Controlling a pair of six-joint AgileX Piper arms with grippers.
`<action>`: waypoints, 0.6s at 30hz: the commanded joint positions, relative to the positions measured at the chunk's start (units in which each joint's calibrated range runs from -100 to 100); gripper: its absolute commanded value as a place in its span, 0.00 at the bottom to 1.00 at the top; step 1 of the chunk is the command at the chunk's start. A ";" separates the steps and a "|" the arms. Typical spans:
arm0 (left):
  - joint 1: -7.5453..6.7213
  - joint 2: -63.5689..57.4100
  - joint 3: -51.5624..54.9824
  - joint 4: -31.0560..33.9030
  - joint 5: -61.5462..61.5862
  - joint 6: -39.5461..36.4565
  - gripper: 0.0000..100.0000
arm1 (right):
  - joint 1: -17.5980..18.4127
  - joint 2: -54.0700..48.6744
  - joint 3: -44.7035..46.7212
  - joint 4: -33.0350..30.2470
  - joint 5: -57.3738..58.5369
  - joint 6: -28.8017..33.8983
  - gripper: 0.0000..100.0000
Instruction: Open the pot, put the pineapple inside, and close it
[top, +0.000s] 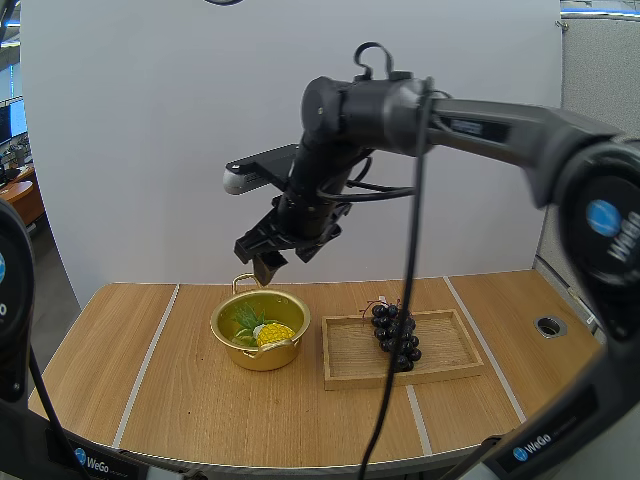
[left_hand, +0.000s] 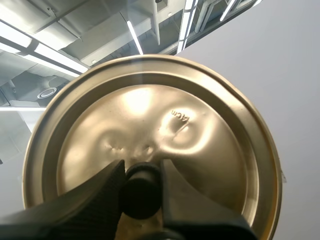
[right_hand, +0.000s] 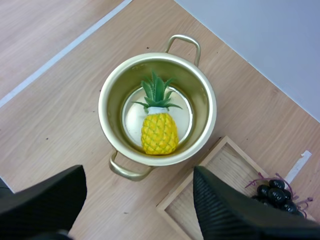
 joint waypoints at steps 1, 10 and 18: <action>-0.06 -0.49 -0.39 0.47 -2.20 -0.29 0.00 | 0.08 -6.25 2.95 -0.35 2.84 0.81 1.00; -0.06 -0.49 -0.39 0.47 -2.20 -0.29 0.00 | 0.08 -23.08 8.91 -1.11 7.11 3.10 1.00; -0.06 -0.49 -0.39 0.47 -2.20 -0.29 0.00 | -0.42 -36.49 14.37 -1.61 7.11 4.14 1.00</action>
